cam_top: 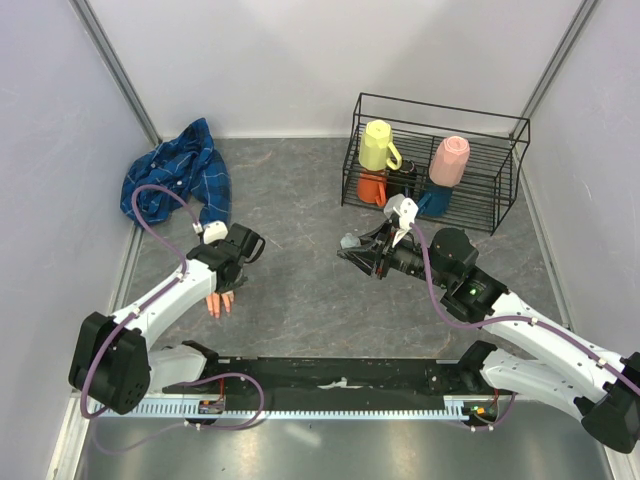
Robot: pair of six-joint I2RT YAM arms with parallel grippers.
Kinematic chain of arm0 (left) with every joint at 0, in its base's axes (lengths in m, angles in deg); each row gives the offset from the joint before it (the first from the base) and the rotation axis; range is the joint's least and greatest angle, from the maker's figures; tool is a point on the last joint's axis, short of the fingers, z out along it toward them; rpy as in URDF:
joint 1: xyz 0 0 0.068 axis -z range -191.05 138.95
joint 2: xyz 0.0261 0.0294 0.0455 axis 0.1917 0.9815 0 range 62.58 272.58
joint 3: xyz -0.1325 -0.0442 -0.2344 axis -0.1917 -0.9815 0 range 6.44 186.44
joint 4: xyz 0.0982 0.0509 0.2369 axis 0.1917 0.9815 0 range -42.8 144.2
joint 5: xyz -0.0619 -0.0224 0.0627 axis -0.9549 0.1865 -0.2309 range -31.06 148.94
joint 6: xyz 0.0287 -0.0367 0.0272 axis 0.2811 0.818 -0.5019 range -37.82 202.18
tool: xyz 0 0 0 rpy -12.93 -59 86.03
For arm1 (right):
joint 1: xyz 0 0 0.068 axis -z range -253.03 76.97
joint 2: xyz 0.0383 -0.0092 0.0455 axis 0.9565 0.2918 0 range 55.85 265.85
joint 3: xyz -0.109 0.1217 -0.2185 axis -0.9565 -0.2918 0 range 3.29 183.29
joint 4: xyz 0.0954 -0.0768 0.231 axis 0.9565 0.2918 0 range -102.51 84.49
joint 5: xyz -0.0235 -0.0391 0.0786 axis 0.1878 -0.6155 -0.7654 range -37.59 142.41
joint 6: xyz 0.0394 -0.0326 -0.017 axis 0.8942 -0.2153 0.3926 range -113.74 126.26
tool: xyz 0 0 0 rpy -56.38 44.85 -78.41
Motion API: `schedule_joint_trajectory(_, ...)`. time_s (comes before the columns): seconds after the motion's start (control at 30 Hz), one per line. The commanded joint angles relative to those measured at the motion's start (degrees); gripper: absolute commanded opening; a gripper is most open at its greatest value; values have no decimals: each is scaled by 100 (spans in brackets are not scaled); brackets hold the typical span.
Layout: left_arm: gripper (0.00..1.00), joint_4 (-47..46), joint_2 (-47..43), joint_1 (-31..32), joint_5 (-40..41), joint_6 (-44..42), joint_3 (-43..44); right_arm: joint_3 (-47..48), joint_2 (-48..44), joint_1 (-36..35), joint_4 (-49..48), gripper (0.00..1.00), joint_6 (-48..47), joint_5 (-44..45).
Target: Paint the nails
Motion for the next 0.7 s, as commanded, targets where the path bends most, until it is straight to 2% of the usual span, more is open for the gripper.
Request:
schedule_joint_trajectory(0.0,2,-131,-68,-23,286,-95,201,-22,6,30,-322,0,36,-130)
schedule_joint_trajectory(0.67,2,-298,-112,-32,172,-297,166,-48,15,39,-366,0,62,-157)
